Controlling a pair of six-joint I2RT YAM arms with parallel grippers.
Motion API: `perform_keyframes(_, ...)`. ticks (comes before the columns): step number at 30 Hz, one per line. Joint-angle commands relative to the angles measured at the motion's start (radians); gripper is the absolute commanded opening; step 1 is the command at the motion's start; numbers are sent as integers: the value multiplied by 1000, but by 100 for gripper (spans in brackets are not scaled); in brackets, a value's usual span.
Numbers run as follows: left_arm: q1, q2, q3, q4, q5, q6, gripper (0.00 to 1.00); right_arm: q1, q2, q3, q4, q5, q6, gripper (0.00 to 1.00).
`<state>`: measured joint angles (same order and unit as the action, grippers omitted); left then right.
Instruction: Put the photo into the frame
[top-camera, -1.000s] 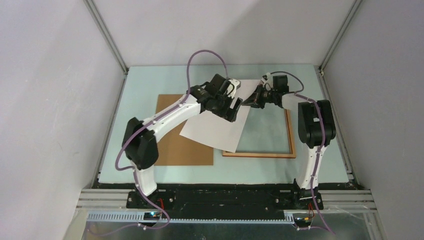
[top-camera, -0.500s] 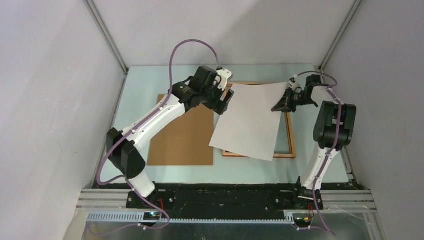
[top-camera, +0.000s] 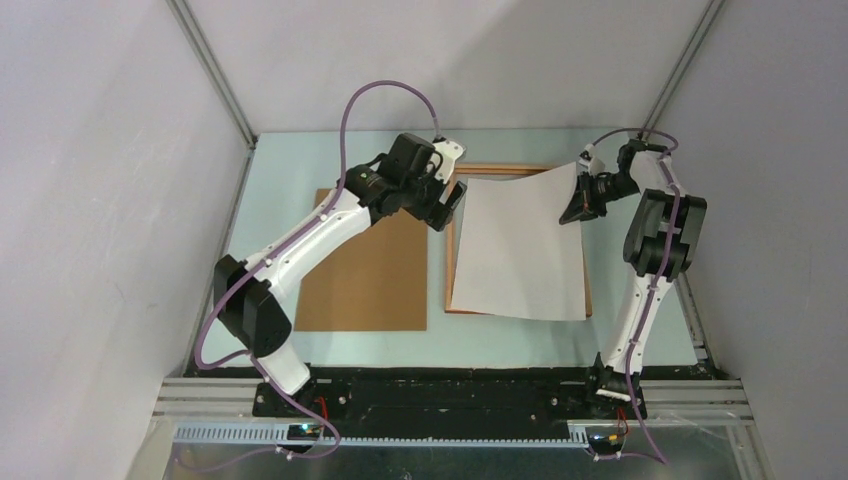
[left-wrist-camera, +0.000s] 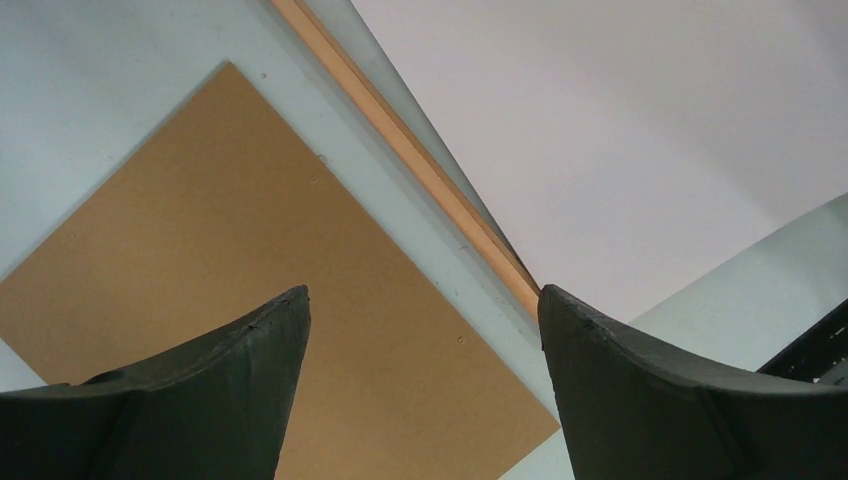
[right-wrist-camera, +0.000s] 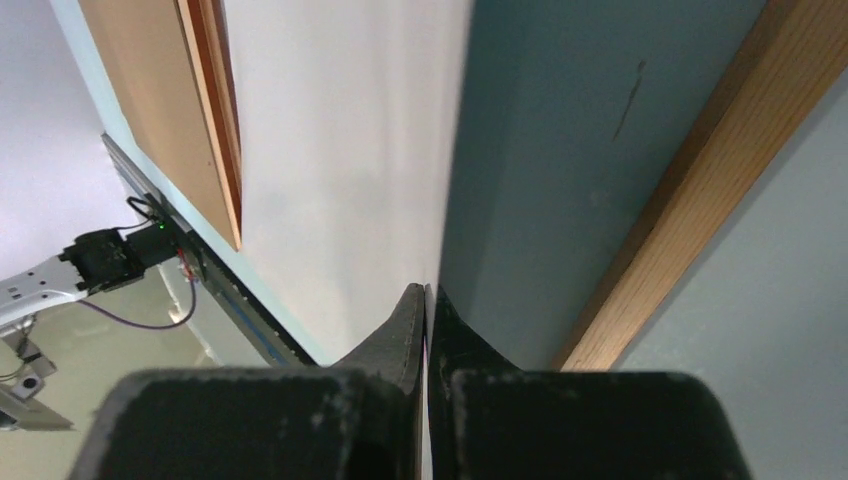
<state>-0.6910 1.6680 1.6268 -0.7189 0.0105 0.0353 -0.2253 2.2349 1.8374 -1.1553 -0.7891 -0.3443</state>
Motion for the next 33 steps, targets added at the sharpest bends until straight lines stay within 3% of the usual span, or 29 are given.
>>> perform_keyframes(1, 5, -2, -12, 17, -7, 29, 88, 13, 48, 121, -98, 16, -81, 0)
perform_keyframes(23, 5, 16, -15, 18, -7, 44, 88, 81, 181, 348, -42, -1, -17, 0)
perform_keyframes(33, 5, 20, -16, 17, -6, 44, 88, 81, 183, 341, -27, 19, -14, 0)
